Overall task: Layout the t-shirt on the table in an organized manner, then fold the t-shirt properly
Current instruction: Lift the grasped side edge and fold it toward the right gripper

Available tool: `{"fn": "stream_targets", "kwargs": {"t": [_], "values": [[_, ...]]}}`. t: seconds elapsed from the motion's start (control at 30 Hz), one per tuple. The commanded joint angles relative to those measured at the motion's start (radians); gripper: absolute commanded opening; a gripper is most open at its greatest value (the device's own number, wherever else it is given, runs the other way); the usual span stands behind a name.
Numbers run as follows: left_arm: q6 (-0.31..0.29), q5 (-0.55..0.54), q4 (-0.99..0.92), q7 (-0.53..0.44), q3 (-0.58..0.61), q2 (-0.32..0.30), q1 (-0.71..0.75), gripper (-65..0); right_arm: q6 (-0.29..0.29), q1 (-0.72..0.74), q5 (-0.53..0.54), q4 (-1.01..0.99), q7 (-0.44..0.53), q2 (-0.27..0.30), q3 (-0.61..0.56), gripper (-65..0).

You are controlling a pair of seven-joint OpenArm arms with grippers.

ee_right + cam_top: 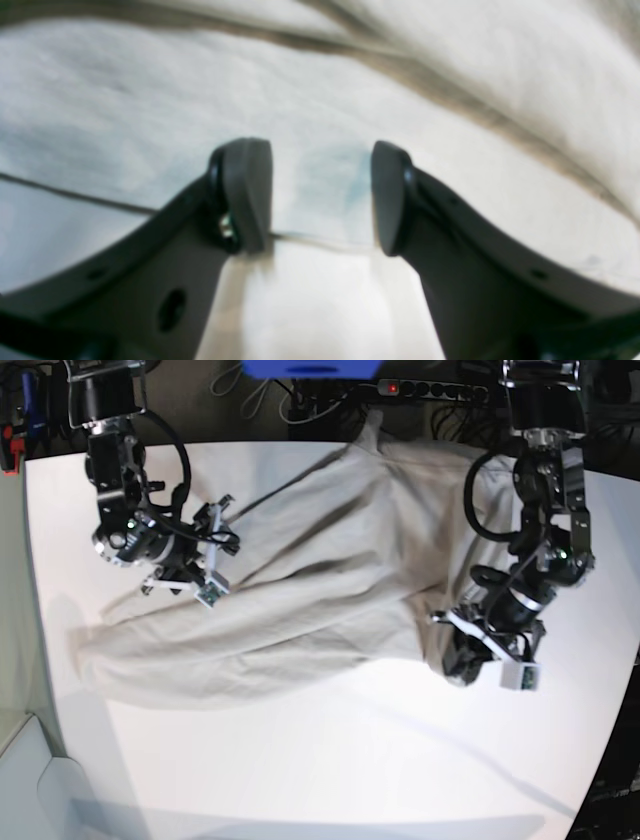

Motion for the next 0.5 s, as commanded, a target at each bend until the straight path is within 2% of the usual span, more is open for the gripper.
{"fn": "stream_targets", "kwargs": {"t": [0.0,0.07,0.17,0.27,0.47], "values": [[-0.022,-0.013,0.048,-0.027,0.011,-0.008,0.000,-64.8,-0.001,0.004,-0.011,0.009,-0.017,0.009,0.002,-33.9],[-0.062,-0.013,0.102,-0.027,0.029,-0.008,0.028,-64.8,-0.001,0.004,-0.011,0.009,-0.017,0.018,0.002,-33.9],[-0.070,-0.013,0.143,-0.027,0.017,-0.007,0.035,-64.8,-0.001,0.004,-0.011,0.007,-0.017,0.021,0.004,-33.9],[-0.070,-0.030,0.140,-0.027,-0.077,-0.005,0.025,-64.8,-0.001,0.004,-0.011,0.010,-0.017,0.021,0.004,-33.9],[-0.070,-0.203,0.094,-0.027,-0.233,-0.007,-0.058,-64.8,-0.001,0.004,-0.011,0.009,-0.019,0.021,0.004,-33.9]]}}
